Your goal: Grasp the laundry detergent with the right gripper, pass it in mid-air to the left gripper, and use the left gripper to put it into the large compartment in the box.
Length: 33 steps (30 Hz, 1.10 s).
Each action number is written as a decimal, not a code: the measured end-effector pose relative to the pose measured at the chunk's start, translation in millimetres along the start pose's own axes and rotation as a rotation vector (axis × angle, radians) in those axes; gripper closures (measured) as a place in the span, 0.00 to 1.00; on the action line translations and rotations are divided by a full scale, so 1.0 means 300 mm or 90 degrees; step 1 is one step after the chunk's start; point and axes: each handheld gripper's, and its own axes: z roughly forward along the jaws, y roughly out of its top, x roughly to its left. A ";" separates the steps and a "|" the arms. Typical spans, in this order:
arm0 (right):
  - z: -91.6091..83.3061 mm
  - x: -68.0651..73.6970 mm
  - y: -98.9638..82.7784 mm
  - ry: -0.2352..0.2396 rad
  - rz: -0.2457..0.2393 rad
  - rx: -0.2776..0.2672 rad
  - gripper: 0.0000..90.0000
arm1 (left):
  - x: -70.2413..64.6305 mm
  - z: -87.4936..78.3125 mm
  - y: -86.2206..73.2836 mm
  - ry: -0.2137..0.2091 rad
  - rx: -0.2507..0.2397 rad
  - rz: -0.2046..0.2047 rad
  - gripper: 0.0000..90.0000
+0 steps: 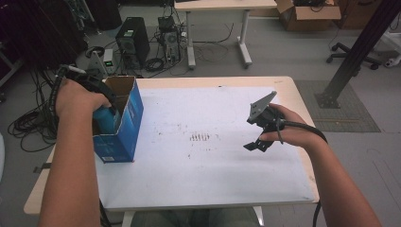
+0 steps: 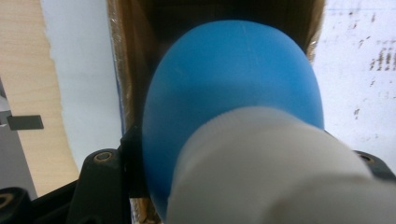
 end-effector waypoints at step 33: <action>0.007 0.002 -0.001 0.001 0.003 -0.002 0.03 | 0.020 0.154 0.009 0.001 0.036 0.011 0.43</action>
